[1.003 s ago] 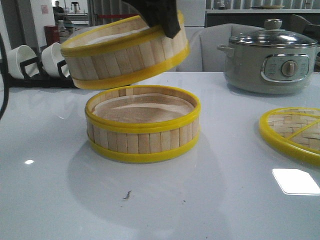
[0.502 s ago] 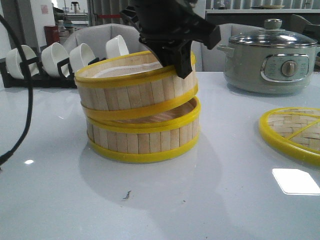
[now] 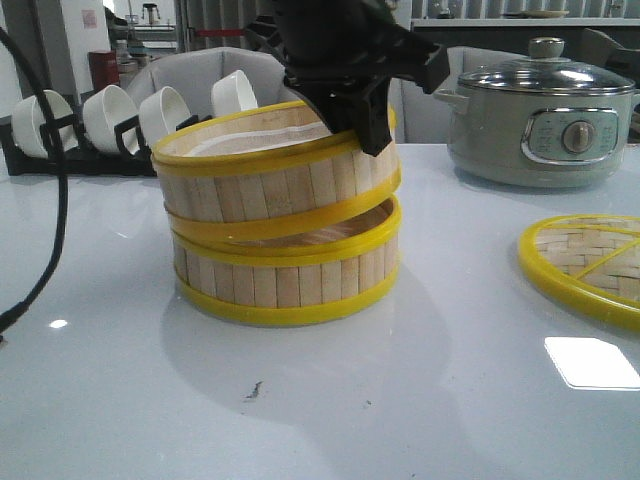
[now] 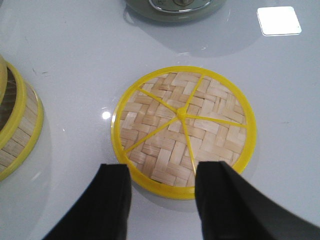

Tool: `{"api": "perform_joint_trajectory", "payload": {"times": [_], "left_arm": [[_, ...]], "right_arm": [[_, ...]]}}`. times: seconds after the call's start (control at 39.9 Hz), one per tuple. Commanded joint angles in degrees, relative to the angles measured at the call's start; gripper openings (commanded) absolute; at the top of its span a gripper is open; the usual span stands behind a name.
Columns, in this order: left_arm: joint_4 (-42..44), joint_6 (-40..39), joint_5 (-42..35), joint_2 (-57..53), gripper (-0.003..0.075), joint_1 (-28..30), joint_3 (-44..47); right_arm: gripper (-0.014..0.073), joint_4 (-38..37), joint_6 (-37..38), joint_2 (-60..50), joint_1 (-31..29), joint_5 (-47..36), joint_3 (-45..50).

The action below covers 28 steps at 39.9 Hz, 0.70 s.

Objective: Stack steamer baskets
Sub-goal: 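Lower the held basket onto the middle basket with the left gripper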

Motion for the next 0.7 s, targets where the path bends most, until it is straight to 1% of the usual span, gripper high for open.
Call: {"api": "perform_joint_trajectory", "payload": {"times": [0.0, 0.33, 0.68], "left_arm": [[-0.4, 0.0, -5.3, -3.6, 0.0093, -0.3, -2.4], [-2.4, 0.0, -5.7, -2.6, 0.0093, -0.6, -2.4], [-2.5, 0.4, -5.9, -1.0, 0.0093, -2.0, -2.4]], "right_arm": [[0.0414, -0.8, -0.5, -0.4, 0.1, -3.9, -2.0], [0.0414, -0.7, -0.5, -0.4, 0.1, -3.9, -2.0], [0.0414, -0.7, -0.5, -0.4, 0.1, -3.9, -2.0]]}}
